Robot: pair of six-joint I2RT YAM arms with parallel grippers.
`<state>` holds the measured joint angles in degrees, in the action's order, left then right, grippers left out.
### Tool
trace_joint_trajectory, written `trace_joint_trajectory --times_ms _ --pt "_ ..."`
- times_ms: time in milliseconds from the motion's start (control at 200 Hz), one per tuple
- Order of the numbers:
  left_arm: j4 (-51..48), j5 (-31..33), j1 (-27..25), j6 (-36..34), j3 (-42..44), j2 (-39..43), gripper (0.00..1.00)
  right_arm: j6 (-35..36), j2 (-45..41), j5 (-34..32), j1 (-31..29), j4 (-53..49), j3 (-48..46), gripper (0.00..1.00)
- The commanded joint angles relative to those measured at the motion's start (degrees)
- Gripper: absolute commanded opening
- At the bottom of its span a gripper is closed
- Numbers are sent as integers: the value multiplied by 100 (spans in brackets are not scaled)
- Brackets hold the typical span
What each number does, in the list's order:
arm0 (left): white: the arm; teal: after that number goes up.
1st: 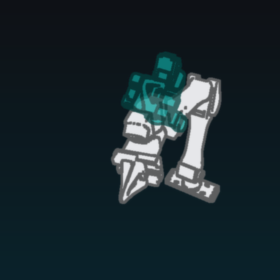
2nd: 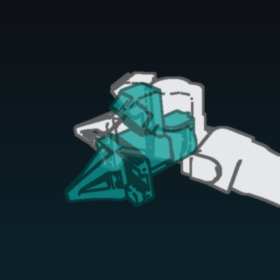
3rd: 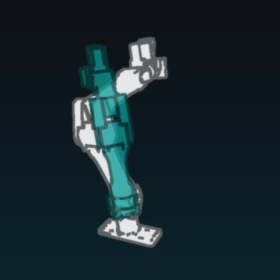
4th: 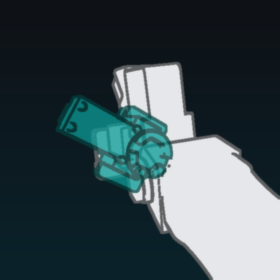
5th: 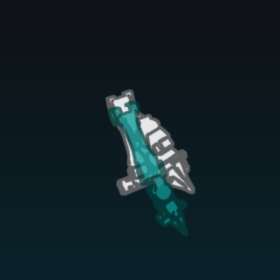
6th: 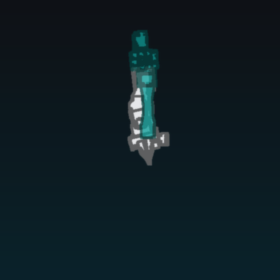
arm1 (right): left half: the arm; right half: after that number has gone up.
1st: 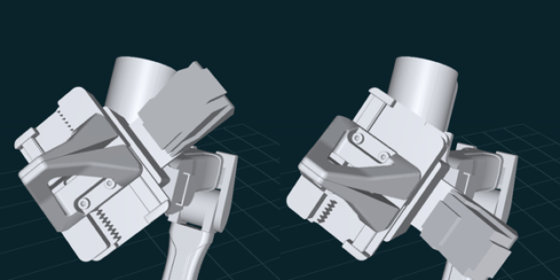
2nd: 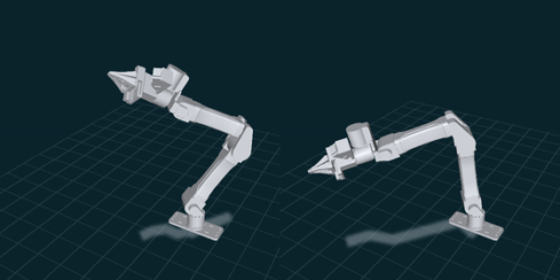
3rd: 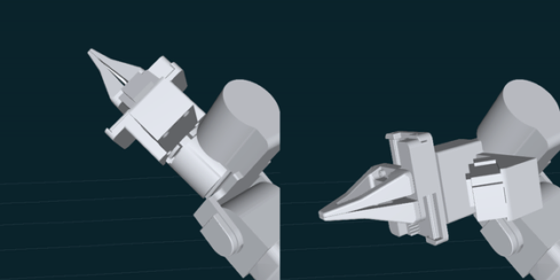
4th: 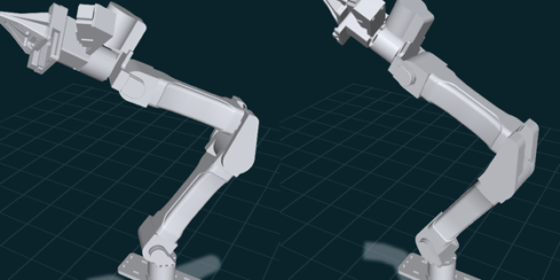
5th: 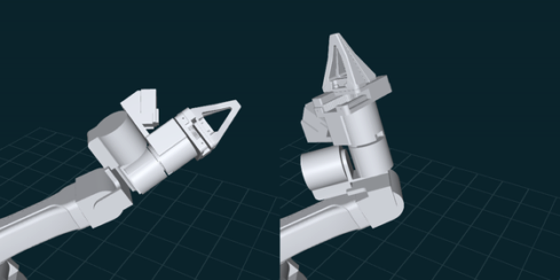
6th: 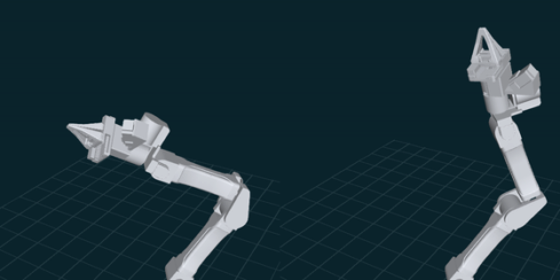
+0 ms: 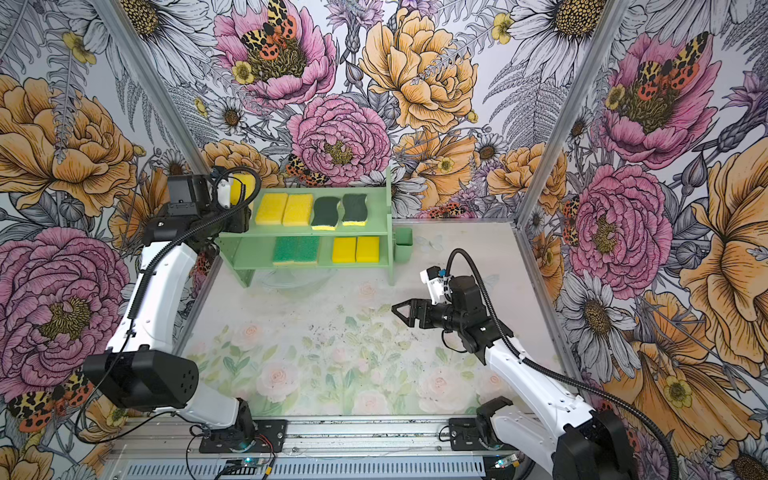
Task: Place and organize the cleaning sponges onto the shelf
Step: 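Lift the yellow sponge with the left gripper and carry it into the upper shelf, then lower the yellow sponge onto the upper shelf beside the other yellow sponges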
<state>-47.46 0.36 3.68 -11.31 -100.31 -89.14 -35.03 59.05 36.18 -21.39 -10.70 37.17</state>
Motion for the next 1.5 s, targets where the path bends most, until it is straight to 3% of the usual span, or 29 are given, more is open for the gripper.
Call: trace_joint_trajectory --times_ms 0,510,1491 --pt "-64 5 55 -205 -200 -66 64 49 95 -33 47 33 279 88" --pt "-237 453 79 -377 -407 -305 64 137 450 -33 56 42 459 88" --pt "-237 123 237 -338 -366 -692 63 156 486 -101 64 42 419 88"
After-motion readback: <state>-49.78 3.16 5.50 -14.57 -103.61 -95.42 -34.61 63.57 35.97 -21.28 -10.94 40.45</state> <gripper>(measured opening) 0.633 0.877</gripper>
